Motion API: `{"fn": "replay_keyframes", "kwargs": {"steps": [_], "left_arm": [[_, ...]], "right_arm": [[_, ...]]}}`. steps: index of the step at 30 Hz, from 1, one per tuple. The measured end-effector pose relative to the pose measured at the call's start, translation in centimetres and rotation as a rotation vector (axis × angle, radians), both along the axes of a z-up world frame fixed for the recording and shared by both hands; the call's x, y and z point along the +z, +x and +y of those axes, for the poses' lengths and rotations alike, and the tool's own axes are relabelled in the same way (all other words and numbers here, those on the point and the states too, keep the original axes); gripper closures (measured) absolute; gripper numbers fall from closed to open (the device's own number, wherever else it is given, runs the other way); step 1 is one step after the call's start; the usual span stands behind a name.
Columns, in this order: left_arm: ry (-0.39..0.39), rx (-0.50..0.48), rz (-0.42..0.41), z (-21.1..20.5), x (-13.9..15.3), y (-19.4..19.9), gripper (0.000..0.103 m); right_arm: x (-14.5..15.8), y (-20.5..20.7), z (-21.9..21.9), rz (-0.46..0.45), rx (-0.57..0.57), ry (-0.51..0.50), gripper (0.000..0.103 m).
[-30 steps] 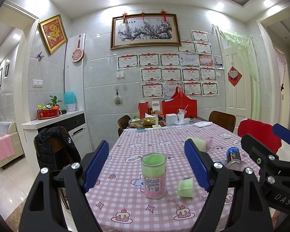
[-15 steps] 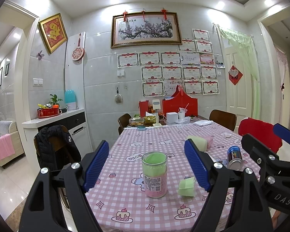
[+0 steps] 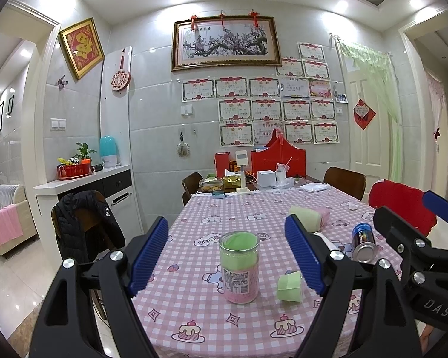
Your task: Flip cup upside down
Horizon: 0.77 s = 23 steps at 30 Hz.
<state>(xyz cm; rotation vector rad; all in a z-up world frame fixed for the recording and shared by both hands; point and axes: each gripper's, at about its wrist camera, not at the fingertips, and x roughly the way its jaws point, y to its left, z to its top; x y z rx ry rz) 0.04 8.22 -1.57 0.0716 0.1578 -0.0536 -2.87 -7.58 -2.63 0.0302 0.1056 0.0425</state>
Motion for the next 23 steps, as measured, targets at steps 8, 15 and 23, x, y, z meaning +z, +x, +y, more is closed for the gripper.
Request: {"fn": "replay_keyframes", "kwargs": {"steps": [8,15,23], "left_arm": [[0.002,0.007,0.02,0.6,-0.8,0.8,0.024],[0.002,0.024,0.064,1.3,-2.0,2.8,0.024],[0.01,0.064,0.171,2.8,-4.7,7.3,0.024]], "right_arm": [[-0.3,0.8,0.1,0.017,0.003,-0.004,0.008],[-1.4,2.9,0.7,0.063,0.016,-0.016,0.008],[-3.3,7.1,2.1,0.151,0.018,-0.041,0.008]]}}
